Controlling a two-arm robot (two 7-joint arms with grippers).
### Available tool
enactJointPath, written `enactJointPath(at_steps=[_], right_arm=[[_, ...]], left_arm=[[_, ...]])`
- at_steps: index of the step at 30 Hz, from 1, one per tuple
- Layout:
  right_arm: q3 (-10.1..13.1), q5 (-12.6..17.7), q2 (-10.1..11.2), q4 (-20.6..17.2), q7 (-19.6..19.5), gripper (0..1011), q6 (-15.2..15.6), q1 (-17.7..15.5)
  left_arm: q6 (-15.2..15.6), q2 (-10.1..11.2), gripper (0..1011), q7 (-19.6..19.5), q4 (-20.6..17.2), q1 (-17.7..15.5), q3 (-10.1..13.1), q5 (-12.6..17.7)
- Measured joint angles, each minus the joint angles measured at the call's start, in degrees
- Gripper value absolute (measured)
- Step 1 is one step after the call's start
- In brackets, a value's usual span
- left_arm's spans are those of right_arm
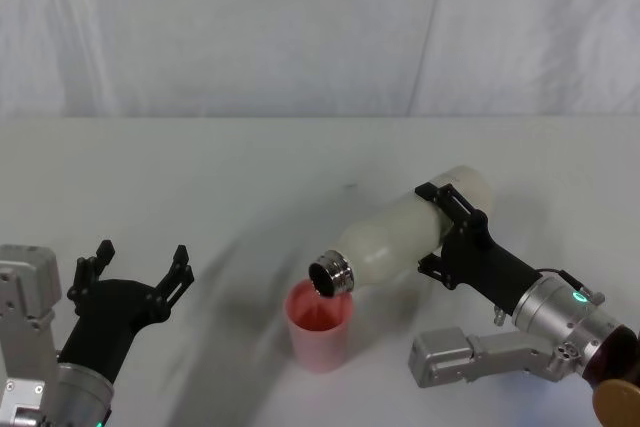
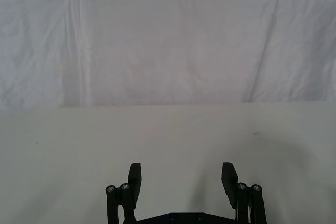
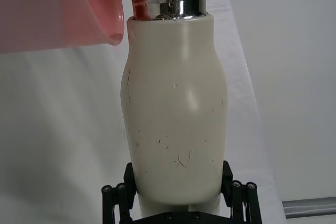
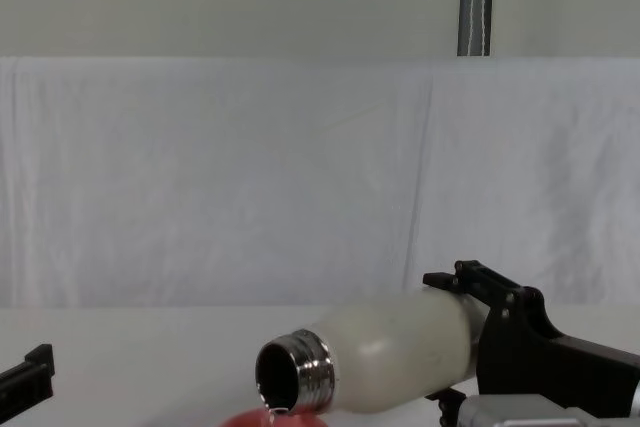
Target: Grasp the thermos with one hand and pour water into the cup lid.
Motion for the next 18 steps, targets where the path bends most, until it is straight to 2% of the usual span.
enactJointPath(at_steps=[18], right_arm=[[-0.35, -0.46, 0.06, 0.41, -0.39, 956, 0.09, 0.26]], left_arm=[[0.0, 0.0, 1001, 0.0, 0.0, 0.0, 0.0, 0.0]])
